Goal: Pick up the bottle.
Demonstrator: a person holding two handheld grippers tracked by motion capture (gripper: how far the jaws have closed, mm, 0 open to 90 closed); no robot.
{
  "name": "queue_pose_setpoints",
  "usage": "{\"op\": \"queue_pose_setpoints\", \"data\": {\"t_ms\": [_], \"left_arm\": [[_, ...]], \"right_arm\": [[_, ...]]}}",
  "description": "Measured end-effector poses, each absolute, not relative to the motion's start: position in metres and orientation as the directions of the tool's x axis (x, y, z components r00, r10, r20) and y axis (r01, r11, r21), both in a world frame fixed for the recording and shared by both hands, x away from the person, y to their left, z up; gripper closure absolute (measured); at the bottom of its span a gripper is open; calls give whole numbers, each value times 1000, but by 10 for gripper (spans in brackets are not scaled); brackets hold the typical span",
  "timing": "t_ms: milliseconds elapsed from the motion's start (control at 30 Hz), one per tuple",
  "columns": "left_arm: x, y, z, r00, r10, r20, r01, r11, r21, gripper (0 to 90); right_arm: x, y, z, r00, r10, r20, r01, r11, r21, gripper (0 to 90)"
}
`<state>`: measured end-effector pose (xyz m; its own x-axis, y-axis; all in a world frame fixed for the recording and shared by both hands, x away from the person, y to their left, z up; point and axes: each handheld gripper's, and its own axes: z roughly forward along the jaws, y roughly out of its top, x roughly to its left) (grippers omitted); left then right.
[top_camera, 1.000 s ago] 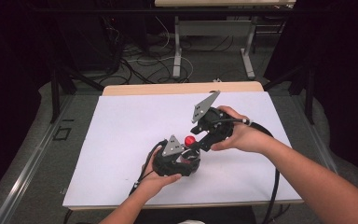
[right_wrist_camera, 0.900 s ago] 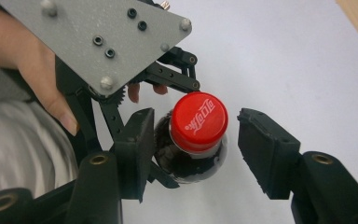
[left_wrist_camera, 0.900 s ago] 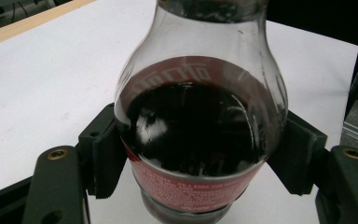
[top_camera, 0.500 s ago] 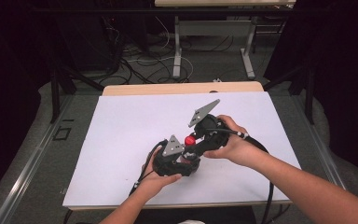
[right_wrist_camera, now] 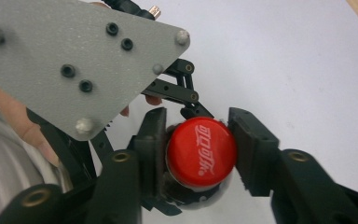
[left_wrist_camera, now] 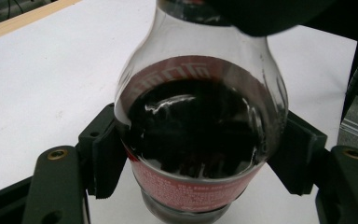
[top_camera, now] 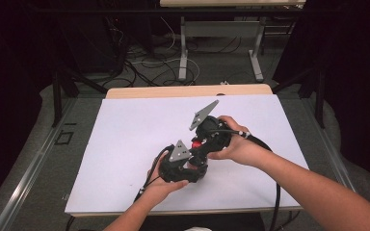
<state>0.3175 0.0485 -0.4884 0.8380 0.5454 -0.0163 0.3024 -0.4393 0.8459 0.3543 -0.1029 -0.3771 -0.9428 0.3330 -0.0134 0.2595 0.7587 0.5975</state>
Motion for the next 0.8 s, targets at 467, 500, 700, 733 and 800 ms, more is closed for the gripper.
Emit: {"op": "queue_pose_setpoints", "data": {"t_ms": [467,500,700,733,800], "left_arm": [[316,49,-487,845,534,-33,308,-434,847,300],[317,50,-486,843,537,-35,311,-434,846,301],[319,52,-485,831,556,-20,308,-430,848,300],[319,53,-485,831,556,-20,309,-431,848,300],[318,53,-485,831,556,-26,317,-434,843,300]], "right_arm": [[371,-107,-372,-997,81,-9,59,790,610,452],[368,-107,-371,-993,116,4,94,782,616,426],[355,-108,-368,-965,260,-26,190,767,613,435],[353,-109,-370,-958,285,-22,213,763,610,454],[349,-108,-372,-949,315,-23,238,760,604,468]]}}
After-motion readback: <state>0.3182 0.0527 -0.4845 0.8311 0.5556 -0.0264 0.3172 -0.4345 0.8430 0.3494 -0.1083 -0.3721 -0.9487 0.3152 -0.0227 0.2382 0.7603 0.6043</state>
